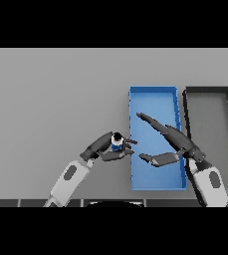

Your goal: Pick up the blue pipe and place it into the blue bin.

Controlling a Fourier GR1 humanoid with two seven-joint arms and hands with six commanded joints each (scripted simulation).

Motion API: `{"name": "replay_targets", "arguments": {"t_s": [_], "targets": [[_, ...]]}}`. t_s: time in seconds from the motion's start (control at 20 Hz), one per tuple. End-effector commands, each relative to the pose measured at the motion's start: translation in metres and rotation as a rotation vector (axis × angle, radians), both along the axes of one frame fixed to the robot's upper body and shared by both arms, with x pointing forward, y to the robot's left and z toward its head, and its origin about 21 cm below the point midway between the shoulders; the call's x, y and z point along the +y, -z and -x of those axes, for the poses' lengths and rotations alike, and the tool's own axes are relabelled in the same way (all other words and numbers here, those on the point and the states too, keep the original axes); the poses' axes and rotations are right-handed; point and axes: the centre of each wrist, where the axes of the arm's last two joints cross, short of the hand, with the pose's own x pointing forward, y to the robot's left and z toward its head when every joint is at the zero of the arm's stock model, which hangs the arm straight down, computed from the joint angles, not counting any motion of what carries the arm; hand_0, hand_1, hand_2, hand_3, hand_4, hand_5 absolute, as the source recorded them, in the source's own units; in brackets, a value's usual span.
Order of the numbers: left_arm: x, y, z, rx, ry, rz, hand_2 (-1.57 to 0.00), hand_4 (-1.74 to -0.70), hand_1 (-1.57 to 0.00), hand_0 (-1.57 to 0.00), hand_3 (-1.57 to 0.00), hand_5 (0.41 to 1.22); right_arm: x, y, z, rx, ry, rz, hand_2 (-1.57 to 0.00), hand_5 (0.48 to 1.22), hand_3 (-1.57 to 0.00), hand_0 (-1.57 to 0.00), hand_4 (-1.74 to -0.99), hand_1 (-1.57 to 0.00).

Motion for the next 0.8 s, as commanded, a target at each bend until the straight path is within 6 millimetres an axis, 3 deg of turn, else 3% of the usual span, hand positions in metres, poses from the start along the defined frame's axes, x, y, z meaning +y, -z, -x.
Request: {"name": "replay_targets", "arguments": {"t_s": [0.0, 0.2, 0.5, 0.75], "targets": [[0.001, 0.0, -0.001, -0.005, -0.001, -0.003, -1.57, -1.47, -1.57, -1.57, -1.57, 1.221, 0.008, -0.006, -0.003, -0.009, -0.025, 0.011, -0.05, 0.556, 0.0, 0.0, -1.296, 0.0], [0.001, -0.002, 0.0, -0.017, 0.007, 0.025, -1.57, -1.47, -1.57, -1.57, -1.57, 1.221, 0.034, -0.013, -0.009, -0.004, -0.155, 0.035, -0.04, 0.56, 0.0, 0.0, -1.294, 0.0], [0.003, 0.003, -0.006, 0.032, 0.033, 0.027, -1.57, -1.47, -1.57, -1.57, -1.57, 1.221, 0.072, -0.03, -0.023, -0.03, -0.255, 0.103, -0.07, 0.54, 0.0, -0.01, -1.223, -0.02], [0.002, 0.002, -0.003, 0.006, 0.02, 0.004, -1.57, -1.47, -1.57, -1.57, -1.57, 1.221, 0.089, -0.032, -0.034, -0.023, -0.291, 0.153, -0.11, 0.507, -0.01, -0.03, -1.192, -0.06]]}}
